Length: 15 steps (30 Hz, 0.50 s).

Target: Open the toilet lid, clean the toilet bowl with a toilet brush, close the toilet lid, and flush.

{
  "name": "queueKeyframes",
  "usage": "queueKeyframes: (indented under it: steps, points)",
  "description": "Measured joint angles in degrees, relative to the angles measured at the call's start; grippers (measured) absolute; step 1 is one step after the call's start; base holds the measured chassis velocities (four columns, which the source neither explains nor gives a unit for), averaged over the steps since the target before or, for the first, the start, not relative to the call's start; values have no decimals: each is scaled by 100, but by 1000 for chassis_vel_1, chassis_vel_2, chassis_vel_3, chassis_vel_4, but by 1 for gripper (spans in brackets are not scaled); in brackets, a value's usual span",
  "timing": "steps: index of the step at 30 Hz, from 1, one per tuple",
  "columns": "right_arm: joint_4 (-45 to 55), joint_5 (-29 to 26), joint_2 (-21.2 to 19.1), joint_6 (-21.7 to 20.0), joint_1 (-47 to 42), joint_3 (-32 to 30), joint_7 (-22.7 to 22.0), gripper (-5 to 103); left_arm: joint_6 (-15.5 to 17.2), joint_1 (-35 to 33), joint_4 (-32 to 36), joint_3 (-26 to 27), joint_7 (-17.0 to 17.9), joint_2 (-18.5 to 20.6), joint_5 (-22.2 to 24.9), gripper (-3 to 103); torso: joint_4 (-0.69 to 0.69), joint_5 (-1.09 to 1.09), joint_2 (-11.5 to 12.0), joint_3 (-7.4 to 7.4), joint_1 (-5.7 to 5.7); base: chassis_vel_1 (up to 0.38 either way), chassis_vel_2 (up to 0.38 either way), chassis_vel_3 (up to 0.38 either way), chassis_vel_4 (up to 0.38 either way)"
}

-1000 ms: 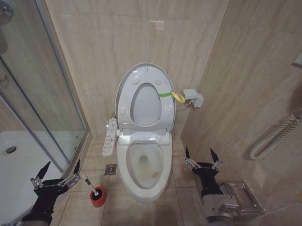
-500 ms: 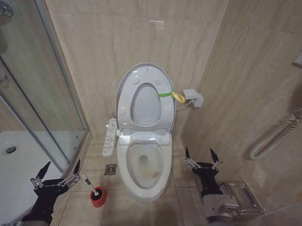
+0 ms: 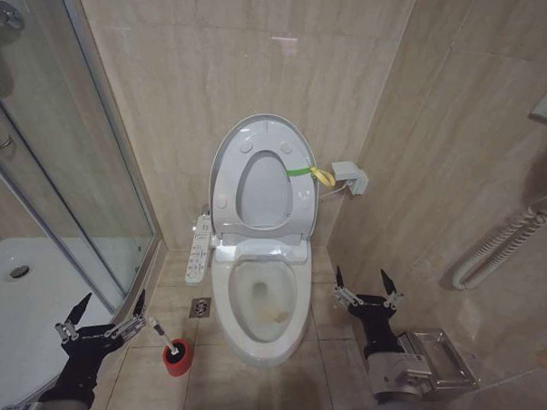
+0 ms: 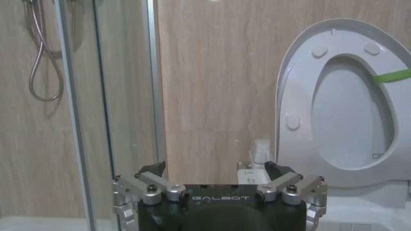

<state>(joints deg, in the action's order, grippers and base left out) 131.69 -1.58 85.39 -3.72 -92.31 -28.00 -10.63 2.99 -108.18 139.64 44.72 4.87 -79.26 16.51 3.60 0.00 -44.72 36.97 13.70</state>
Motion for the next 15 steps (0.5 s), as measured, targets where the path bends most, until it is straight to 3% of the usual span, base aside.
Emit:
queueKeyframes:
  steps: [15]
  points:
    - [-2,-3,0,1,0,0,0,100,0,0,0,0,0,0,0,100,0,0,0,0,0,0,0,0,0]
